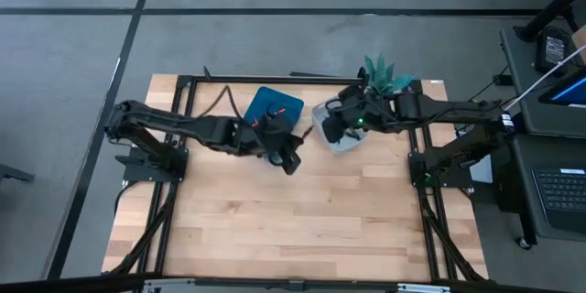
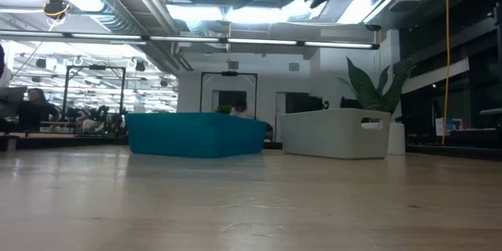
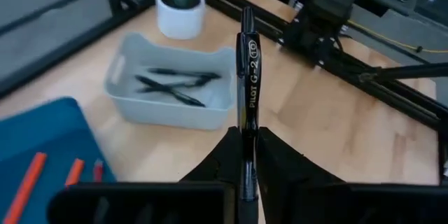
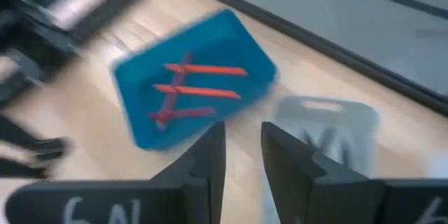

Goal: Sort pens & pencils
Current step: Put the black pen into the gray bin

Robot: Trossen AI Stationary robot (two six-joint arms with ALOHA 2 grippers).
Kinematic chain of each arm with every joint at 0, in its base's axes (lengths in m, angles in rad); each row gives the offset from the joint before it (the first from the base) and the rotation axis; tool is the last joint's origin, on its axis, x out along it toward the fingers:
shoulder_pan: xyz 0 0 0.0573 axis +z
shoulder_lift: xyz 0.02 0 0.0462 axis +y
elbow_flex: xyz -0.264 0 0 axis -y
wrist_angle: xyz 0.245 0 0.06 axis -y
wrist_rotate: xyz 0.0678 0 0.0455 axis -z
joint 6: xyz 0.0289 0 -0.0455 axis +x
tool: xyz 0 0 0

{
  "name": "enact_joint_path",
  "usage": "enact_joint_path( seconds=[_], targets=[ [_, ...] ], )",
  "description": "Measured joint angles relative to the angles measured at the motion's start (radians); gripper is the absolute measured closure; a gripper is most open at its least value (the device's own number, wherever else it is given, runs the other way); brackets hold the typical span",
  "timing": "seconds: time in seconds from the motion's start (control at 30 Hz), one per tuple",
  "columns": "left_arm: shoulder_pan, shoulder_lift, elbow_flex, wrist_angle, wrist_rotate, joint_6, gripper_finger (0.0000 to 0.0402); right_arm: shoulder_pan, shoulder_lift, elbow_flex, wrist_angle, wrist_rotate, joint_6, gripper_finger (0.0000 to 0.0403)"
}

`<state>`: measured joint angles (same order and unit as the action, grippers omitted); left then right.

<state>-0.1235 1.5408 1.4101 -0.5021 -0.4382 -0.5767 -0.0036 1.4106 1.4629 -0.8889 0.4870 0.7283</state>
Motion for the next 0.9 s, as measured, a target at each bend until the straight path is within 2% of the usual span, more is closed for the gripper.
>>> enact_joint_path(
  seconds=[0.27, 0.4, 0.67, 0.9],
  targets=[
    [0.11, -0.066, 0.0, -0.131, 0.028, 0.095, 0.0379, -0.001, 0.0, -0.022, 0.196, -0.02, -0.003, 0.0309],
    [0.15, -0.093, 0.0, -0.142, 0.042, 0.149, 0.0379, -0.001, 0.0, -0.022, 0.305, -0.079, -0.004, 0.0309],
    [0.193, -0.13, -0.001, -0.149, 0.076, 0.214, 0.0379, 0.0, 0.002, -0.021, 0.364, -0.105, 0.004, 0.0308],
    [0.224, -0.153, 0.0, -0.128, 0.112, 0.225, 0.0379, -0.001, 0.004, -0.073, 0.44, -0.124, 0.022, 0.0268]
  ],
)
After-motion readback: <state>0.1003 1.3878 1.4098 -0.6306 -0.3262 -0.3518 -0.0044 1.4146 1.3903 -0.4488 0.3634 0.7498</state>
